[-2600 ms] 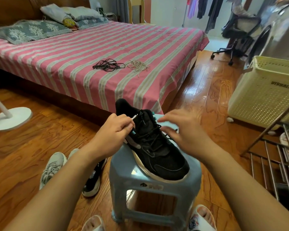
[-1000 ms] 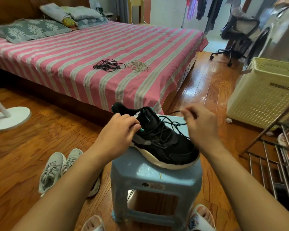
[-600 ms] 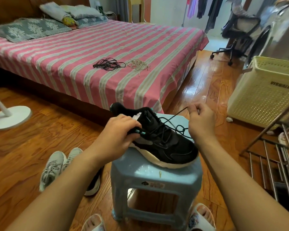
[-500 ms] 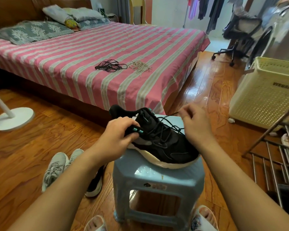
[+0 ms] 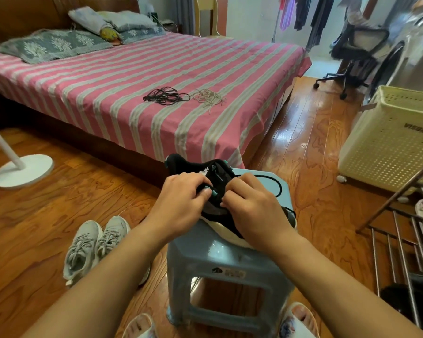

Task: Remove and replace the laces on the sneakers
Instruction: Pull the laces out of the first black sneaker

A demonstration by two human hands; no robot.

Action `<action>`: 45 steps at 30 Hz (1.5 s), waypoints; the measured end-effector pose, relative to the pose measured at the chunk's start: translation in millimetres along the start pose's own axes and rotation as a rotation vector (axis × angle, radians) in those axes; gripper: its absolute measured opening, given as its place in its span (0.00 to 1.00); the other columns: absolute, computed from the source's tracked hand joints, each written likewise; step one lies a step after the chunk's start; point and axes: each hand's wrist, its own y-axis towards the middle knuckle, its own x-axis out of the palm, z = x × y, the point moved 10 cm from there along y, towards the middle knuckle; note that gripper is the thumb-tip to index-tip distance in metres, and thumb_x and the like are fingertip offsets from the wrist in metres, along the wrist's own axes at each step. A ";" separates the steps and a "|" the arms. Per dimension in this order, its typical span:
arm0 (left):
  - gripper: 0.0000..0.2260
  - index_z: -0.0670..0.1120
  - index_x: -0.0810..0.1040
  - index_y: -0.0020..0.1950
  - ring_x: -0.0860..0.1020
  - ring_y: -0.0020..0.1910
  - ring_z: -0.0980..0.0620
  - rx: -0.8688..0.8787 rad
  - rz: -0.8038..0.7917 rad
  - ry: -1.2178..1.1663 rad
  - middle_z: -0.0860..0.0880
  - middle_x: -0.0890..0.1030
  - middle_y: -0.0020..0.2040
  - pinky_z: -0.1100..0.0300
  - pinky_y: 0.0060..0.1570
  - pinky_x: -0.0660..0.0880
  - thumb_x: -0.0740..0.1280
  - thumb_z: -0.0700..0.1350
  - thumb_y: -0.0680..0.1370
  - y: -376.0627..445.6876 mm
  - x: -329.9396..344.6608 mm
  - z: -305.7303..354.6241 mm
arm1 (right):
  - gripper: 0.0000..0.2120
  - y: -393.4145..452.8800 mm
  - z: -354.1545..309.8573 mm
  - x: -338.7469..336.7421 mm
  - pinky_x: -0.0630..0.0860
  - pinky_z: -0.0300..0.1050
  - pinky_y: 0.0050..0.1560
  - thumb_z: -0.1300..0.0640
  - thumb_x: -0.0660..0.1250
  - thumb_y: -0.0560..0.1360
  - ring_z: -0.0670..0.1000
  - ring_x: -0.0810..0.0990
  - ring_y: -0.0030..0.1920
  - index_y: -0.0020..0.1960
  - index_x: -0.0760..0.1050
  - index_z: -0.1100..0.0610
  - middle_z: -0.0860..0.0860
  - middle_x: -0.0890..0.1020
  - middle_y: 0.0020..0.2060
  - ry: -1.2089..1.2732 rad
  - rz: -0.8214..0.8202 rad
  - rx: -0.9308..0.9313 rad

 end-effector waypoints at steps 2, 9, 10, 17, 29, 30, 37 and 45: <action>0.07 0.52 0.79 0.48 0.77 0.45 0.53 -0.019 0.057 0.087 0.56 0.79 0.42 0.49 0.52 0.72 0.63 0.51 0.77 -0.6 -0.7 4.0 | 0.09 -2.0 -7.9 -3.5 0.74 0.50 0.38 0.63 0.65 0.80 0.57 0.75 0.44 0.40 0.76 0.61 0.55 0.79 0.42 -0.040 0.082 -0.048; 0.07 0.49 0.81 0.49 0.77 0.47 0.52 0.000 0.033 -0.018 0.57 0.79 0.44 0.46 0.54 0.72 0.65 0.50 0.77 2.5 -6.7 -6.3 | 0.06 -23.2 68.6 -26.4 0.73 0.41 0.53 0.57 0.63 0.81 0.50 0.78 0.49 0.49 0.78 0.57 0.51 0.80 0.46 0.728 0.248 0.507; 0.07 0.49 0.81 0.49 0.76 0.47 0.53 0.026 0.003 -0.057 0.56 0.79 0.43 0.47 0.53 0.72 0.65 0.49 0.77 1.2 -6.4 -6.8 | 0.07 -31.3 91.6 -27.9 0.74 0.41 0.55 0.53 0.62 0.82 0.49 0.79 0.51 0.50 0.79 0.53 0.49 0.81 0.47 0.844 0.293 0.667; 0.12 0.51 0.81 0.50 0.75 0.46 0.53 0.061 -0.048 -0.112 0.55 0.78 0.43 0.50 0.52 0.71 0.62 0.55 0.76 -5.4 -6.1 -4.0 | 0.14 -29.5 127.1 4.9 0.73 0.41 0.64 0.53 0.61 0.84 0.40 0.78 0.60 0.67 0.78 0.47 0.42 0.82 0.58 0.739 -0.090 0.760; 0.04 0.54 0.80 0.48 0.75 0.49 0.55 0.076 -0.100 -0.111 0.58 0.77 0.43 0.57 0.52 0.68 0.65 0.50 0.78 -7.7 -4.7 -11.9 | 0.12 -144.3 207.6 23.8 0.76 0.48 0.38 0.63 0.54 0.81 0.50 0.73 0.36 0.42 0.71 0.55 0.51 0.74 0.38 1.169 0.687 1.895; 0.05 0.53 0.80 0.49 0.75 0.49 0.56 0.084 -0.090 -0.099 0.58 0.77 0.43 0.58 0.53 0.68 0.65 0.49 0.78 -7.8 -4.9 -9.5 | 0.12 -150.9 206.8 32.2 0.76 0.48 0.38 0.62 0.54 0.82 0.51 0.73 0.36 0.42 0.70 0.56 0.53 0.73 0.36 1.153 0.518 1.915; 0.04 0.54 0.82 0.53 0.77 0.48 0.58 0.093 -0.022 -0.066 0.59 0.79 0.45 0.55 0.51 0.74 0.68 0.49 0.80 -9.2 -4.2 -2.9 | 0.11 -42.3 143.8 -26.2 0.69 0.47 0.50 0.51 0.64 0.80 0.56 0.75 0.52 0.55 0.80 0.57 0.53 0.75 0.49 0.071 -0.066 0.951; 0.09 0.52 0.82 0.56 0.78 0.48 0.59 0.078 0.048 0.055 0.60 0.79 0.47 0.53 0.47 0.78 0.74 0.49 0.77 -24.5 -2.6 16.4 | 0.11 -16.9 60.3 6.1 0.70 0.48 0.50 0.44 0.68 0.77 0.53 0.75 0.52 0.50 0.81 0.51 0.48 0.75 0.44 0.124 -0.366 0.693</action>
